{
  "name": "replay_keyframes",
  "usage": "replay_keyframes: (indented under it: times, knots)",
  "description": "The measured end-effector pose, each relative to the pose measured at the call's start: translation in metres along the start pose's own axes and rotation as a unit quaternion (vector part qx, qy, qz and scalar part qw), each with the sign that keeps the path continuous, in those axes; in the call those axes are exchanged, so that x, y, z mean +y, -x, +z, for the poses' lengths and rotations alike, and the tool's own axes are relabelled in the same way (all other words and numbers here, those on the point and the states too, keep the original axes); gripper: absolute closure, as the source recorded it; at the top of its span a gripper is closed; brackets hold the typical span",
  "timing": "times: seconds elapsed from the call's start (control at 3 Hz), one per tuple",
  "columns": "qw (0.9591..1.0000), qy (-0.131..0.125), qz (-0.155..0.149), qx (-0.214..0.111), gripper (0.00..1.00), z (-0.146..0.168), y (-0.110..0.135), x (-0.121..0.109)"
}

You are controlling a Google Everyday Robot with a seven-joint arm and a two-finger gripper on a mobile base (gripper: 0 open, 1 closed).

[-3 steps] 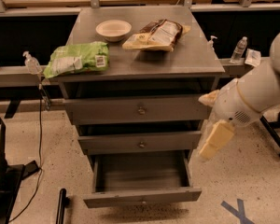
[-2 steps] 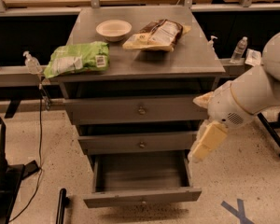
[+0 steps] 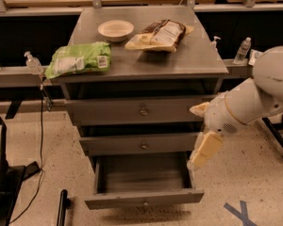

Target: Close bottom drawer

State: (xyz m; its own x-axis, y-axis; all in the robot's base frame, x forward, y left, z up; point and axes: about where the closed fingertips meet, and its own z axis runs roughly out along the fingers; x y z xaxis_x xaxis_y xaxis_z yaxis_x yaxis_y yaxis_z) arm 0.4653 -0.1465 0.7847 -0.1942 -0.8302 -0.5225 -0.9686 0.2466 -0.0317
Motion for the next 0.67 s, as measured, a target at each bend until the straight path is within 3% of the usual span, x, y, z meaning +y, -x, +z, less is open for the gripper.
replay_keyframes:
  times: [0.33,0.67]
  knots:
    - [0.9995,0.016,0.025,0.014,0.00,0.076,-0.059,-0.003]
    - [0.9971,0.005,0.066,0.039,0.00,0.138,-0.104,-0.004]
